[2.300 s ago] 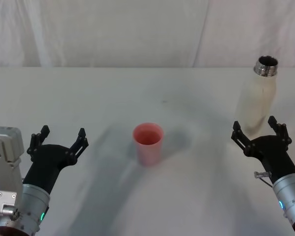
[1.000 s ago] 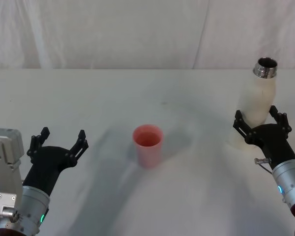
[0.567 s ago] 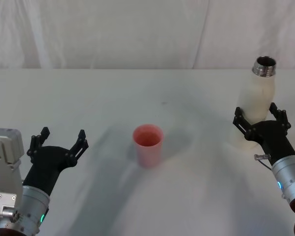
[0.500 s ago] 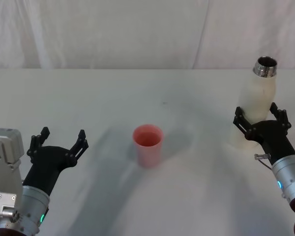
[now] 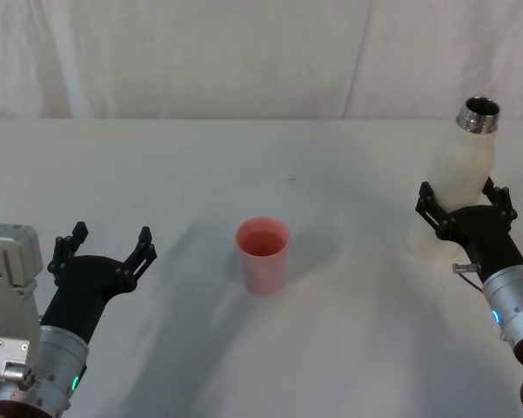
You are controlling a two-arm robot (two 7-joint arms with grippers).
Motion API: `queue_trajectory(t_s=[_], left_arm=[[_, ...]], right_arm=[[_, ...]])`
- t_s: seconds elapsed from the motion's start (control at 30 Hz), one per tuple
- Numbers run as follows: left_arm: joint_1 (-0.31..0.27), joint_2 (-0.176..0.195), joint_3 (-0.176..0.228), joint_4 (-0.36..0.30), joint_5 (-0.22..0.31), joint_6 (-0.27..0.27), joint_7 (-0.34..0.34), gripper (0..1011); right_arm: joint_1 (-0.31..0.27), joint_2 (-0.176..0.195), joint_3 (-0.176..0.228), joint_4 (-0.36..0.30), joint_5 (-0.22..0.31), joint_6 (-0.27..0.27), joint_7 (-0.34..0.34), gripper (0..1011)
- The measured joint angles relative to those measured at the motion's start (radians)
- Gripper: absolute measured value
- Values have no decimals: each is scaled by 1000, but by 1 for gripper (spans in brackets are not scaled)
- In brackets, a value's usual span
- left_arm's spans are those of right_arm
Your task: Grasp the thermos with one hand and pour water into the cup lid.
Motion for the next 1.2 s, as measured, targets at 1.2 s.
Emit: queue_trajectory(t_s=[1.2], left_arm=[[0, 0, 0, 0, 0, 0, 0, 1001]], right_arm=[[20, -2, -3, 22, -8, 3, -2, 960]])
